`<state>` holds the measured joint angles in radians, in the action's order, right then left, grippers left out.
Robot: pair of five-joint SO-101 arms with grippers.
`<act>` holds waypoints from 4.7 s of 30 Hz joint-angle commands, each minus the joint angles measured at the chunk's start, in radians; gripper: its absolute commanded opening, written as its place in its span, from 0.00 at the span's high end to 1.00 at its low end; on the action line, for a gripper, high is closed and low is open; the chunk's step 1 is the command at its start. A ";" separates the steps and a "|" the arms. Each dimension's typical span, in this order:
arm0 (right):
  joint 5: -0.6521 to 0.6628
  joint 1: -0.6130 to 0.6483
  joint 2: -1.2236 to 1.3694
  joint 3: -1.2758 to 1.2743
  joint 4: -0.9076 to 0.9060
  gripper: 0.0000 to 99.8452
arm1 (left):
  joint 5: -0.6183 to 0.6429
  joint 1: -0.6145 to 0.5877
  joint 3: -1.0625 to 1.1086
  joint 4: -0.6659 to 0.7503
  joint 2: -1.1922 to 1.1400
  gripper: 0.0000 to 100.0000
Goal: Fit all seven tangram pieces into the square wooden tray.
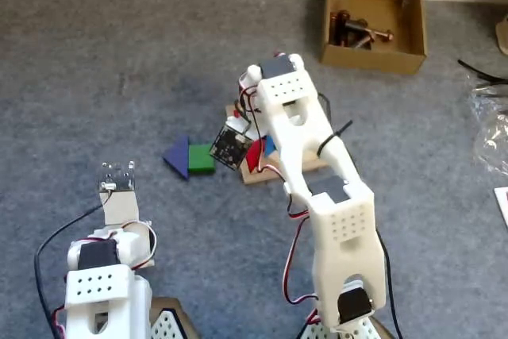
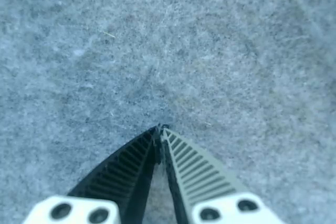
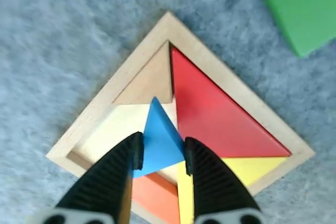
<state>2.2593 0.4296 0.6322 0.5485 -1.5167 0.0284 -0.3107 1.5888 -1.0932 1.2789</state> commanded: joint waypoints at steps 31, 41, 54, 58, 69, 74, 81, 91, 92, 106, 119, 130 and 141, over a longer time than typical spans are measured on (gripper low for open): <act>0.404 -0.099 -0.019 0.054 -0.008 0.99 | 0.008 -0.022 -0.001 -0.014 0.004 1.00; 0.397 -0.088 0.105 0.064 0.076 0.99 | 0.008 -0.022 -0.001 -0.014 0.004 1.00; 0.397 -0.088 0.122 0.064 0.079 0.99 | 0.008 -0.022 -0.001 -0.014 0.004 1.00; 0.397 -0.088 0.122 0.064 0.076 0.99 | 0.008 -0.022 -0.001 -0.014 0.004 1.00; 0.397 -0.073 0.093 0.166 -0.073 0.99 | 0.008 -0.022 -0.001 -0.014 0.004 1.00; 0.397 -0.059 0.096 0.196 -0.117 0.99 | 0.008 -0.022 -0.001 -0.014 0.004 1.00; 0.397 -0.044 0.093 0.194 -0.119 0.94 | 0.008 -0.022 -0.001 -0.014 0.004 1.00; 0.402 -0.024 0.091 0.199 -0.188 0.89 | 0.008 -0.022 -0.001 -0.014 0.004 1.00; 0.402 -0.025 0.091 0.199 -0.188 0.89 | 0.008 -0.022 -0.001 -0.014 0.004 1.00; 0.407 -0.042 0.090 0.200 -0.222 0.85 | 0.008 -0.022 -0.001 -0.014 0.004 1.00; 0.278 -0.091 0.090 0.338 -0.222 0.85 | 0.008 -0.022 -0.001 -0.014 0.004 1.00; -0.634 -0.145 0.093 0.545 -0.242 0.85 | 0.008 -0.022 -0.001 -0.014 0.004 1.00; -1.531 -0.153 0.090 0.440 -0.245 0.86 | 0.008 -0.022 -0.001 -0.014 0.004 1.00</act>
<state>1.0303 0.2885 0.7626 1.0211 -1.7438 0.0284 -0.3107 1.5888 -1.0932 1.2789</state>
